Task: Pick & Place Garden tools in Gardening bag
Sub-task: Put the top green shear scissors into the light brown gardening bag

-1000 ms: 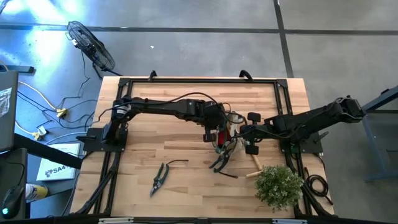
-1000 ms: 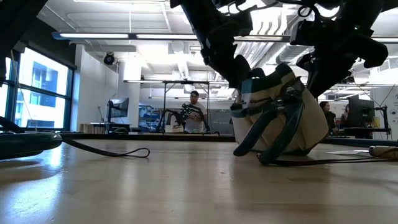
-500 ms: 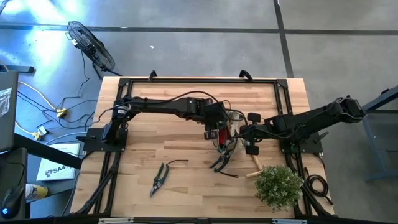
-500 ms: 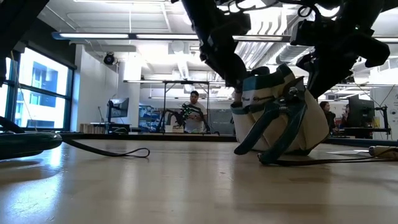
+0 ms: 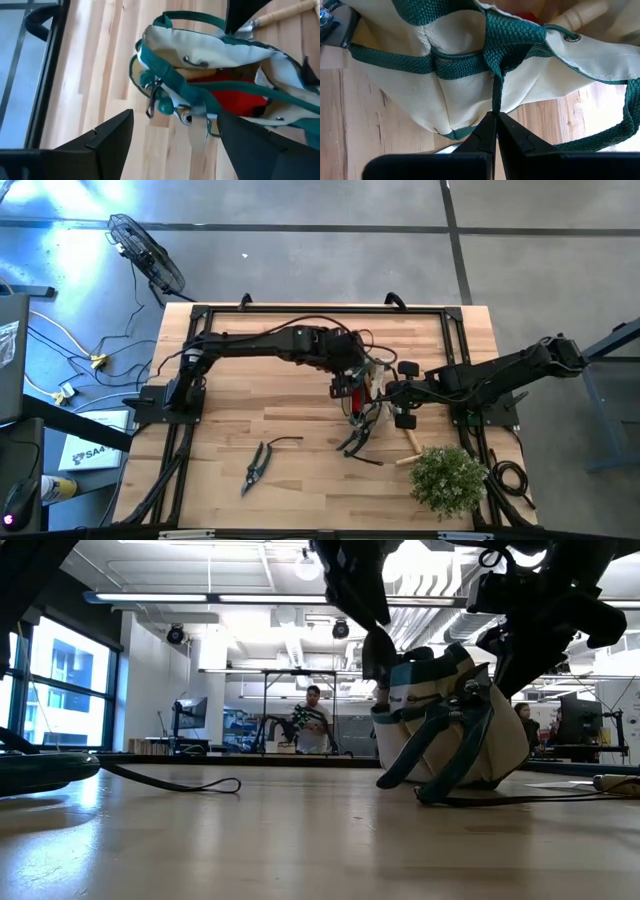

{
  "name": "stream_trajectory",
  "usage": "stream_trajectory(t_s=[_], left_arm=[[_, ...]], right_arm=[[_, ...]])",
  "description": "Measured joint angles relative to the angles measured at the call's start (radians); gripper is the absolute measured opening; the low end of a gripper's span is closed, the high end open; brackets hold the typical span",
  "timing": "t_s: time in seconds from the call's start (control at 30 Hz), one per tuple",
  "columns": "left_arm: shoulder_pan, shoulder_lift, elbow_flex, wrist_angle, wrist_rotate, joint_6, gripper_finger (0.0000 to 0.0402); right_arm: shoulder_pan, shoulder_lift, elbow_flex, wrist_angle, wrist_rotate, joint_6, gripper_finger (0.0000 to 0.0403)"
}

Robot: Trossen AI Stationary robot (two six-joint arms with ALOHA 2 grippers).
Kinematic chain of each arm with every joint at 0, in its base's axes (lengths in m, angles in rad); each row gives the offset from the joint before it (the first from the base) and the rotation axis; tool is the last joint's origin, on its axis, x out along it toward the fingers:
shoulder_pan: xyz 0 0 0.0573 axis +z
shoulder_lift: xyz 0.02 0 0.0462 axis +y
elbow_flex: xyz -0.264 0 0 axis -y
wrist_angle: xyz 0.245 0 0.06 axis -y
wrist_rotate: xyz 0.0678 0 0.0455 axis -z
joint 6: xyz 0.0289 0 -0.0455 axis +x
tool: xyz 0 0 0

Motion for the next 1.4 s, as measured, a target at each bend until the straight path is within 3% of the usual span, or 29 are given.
stream_trajectory(t_s=[0.2, 0.4, 0.5, 0.8, 1.07, 1.3, 1.4], left_arm=[[-0.021, -0.002, 0.102, -0.169, 0.022, -0.028, 0.0281], [-0.074, -0.002, 0.127, -0.342, 0.191, -0.185, 0.0281], [-0.134, -0.002, 0.124, -0.377, 0.193, -0.264, 0.0281], [-0.341, -0.001, -0.019, -0.233, -0.002, -0.379, 0.0281], [-0.388, -0.002, -0.172, -0.014, -0.203, -0.483, 0.0280], [-0.372, -0.001, -0.321, 0.155, -0.042, -0.600, 0.0280], [-0.372, -0.001, -0.324, 0.162, -0.048, -0.629, 0.0280]], right_arm=[[0.000, 0.000, 0.000, 0.000, -0.001, 0.000, 0.0003], [0.000, 0.000, 0.000, 0.000, -0.003, 0.000, 0.0003], [0.000, 0.000, 0.000, 0.002, -0.003, 0.000, 0.0003], [0.000, 0.000, 0.000, 0.042, -0.004, -0.034, 0.0003], [0.000, 0.000, 0.000, 0.042, -0.027, -0.024, 0.0003], [0.000, 0.000, 0.000, 0.043, -0.030, -0.017, 0.0003], [0.000, 0.000, 0.000, 0.043, -0.030, -0.016, 0.0003]])
